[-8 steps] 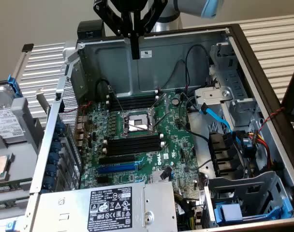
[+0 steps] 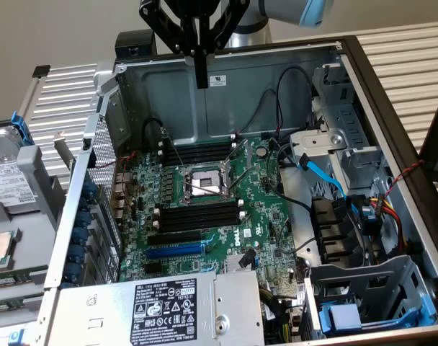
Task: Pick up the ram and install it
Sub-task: 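Reach for the ram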
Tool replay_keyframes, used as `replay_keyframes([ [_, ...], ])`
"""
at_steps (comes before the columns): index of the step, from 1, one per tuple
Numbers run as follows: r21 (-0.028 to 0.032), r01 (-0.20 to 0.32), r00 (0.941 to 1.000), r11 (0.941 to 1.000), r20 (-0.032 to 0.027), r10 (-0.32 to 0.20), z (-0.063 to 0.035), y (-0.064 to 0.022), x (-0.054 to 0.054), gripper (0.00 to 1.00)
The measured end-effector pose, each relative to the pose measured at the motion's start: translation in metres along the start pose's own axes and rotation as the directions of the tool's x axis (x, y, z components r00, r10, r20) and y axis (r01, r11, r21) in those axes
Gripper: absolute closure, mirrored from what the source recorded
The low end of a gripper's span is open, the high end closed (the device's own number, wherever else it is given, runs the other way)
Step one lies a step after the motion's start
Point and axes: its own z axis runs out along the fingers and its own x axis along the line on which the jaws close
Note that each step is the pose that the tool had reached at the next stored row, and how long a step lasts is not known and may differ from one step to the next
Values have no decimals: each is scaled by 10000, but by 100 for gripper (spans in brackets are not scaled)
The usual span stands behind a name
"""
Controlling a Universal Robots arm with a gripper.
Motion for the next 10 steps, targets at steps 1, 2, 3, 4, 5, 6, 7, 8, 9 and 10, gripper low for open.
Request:
replay_keyframes([
  [1,1,0,10000,10000,0,0,0,0,0,89],
  [2,0,0,10000,10000,0,0,0,0,0,89],
  [3,1,0,10000,10000,0,0,0,0,0,89],
  [4,1,0,10000,10000,0,0,0,0,0,89],
  [5,0,0,10000,10000,0,0,0,0,3,89],
  [6,1,-1,10000,10000,0,1,-1,0,8,89],
  [7,2,0,10000,10000,-1,0,-2,-2,23,89],
  [8,2,0,10000,10000,0,0,-2,-3,44,89],
  [9,2,1,10000,10000,-1,-1,-2,-5,76,89],
  [10,1,0,10000,10000,0,0,-3,-8,119,89],
])
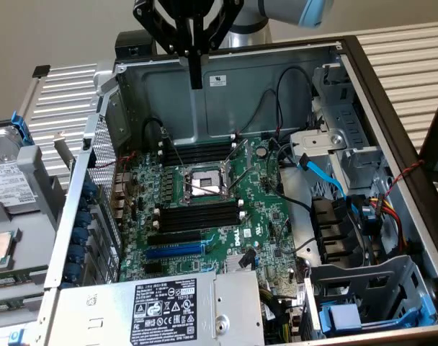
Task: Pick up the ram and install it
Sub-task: 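Reach for the ram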
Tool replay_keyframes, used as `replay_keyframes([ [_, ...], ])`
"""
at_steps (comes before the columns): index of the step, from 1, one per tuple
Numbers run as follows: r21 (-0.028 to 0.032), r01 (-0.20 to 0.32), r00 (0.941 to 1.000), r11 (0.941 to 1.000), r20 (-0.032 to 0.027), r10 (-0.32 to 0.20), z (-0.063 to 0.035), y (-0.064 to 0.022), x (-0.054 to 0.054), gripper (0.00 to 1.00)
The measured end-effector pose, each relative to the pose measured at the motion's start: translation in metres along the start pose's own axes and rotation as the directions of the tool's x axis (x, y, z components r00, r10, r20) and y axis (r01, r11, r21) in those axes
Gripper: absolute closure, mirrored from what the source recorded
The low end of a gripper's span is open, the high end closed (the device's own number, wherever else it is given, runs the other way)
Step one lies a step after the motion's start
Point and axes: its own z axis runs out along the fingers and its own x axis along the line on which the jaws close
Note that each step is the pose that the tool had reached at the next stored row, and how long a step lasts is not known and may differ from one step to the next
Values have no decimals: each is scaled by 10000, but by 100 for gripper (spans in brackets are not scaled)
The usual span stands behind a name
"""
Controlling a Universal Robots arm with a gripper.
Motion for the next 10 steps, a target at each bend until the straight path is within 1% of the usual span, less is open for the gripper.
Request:
replay_keyframes([
  [10,1,1,10000,10000,0,-1,-9,-31,438,89],
])
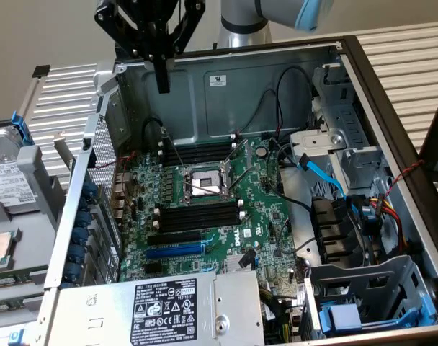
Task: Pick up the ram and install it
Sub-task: 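Reach for the ram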
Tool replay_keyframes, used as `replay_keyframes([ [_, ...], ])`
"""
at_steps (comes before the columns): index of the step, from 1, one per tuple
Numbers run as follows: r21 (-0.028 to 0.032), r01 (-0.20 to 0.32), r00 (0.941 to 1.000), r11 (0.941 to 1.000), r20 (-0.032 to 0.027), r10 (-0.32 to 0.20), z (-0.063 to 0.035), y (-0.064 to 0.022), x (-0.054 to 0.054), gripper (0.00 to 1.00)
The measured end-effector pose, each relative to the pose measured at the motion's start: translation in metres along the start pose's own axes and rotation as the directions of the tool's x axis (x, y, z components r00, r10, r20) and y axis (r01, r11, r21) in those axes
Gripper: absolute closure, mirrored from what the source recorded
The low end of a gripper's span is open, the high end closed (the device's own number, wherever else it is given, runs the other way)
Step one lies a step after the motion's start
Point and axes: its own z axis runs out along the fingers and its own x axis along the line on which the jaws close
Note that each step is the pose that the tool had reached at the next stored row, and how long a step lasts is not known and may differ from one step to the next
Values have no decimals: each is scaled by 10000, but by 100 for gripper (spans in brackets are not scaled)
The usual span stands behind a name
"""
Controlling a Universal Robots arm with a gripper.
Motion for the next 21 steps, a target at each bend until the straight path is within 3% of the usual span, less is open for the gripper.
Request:
replay_keyframes([
  [21,-1,-2,10000,10000,2,2,-22,-89,945,89],
])
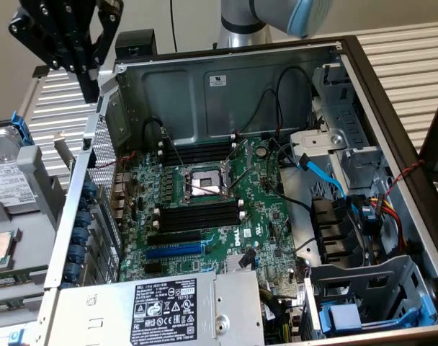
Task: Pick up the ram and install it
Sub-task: 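Reach for the ram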
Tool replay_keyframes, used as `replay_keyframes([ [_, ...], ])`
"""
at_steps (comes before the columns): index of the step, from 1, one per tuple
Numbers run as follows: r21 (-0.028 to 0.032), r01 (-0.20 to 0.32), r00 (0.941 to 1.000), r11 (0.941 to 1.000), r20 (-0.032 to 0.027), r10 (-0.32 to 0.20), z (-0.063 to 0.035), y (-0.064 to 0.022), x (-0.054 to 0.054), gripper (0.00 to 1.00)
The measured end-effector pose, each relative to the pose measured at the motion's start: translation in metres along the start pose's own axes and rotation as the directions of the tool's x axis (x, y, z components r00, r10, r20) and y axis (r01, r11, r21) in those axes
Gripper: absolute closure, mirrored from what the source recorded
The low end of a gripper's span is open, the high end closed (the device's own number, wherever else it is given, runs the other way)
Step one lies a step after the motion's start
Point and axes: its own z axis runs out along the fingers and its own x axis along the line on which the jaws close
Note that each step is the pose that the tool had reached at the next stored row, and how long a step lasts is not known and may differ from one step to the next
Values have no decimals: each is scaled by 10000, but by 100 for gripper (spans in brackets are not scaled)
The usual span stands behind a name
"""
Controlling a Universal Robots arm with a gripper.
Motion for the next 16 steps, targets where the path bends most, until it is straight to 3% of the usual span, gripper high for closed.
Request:
replay_keyframes([
  [16,0,2,10000,10000,12,-2,-21,-133,718,89],
])
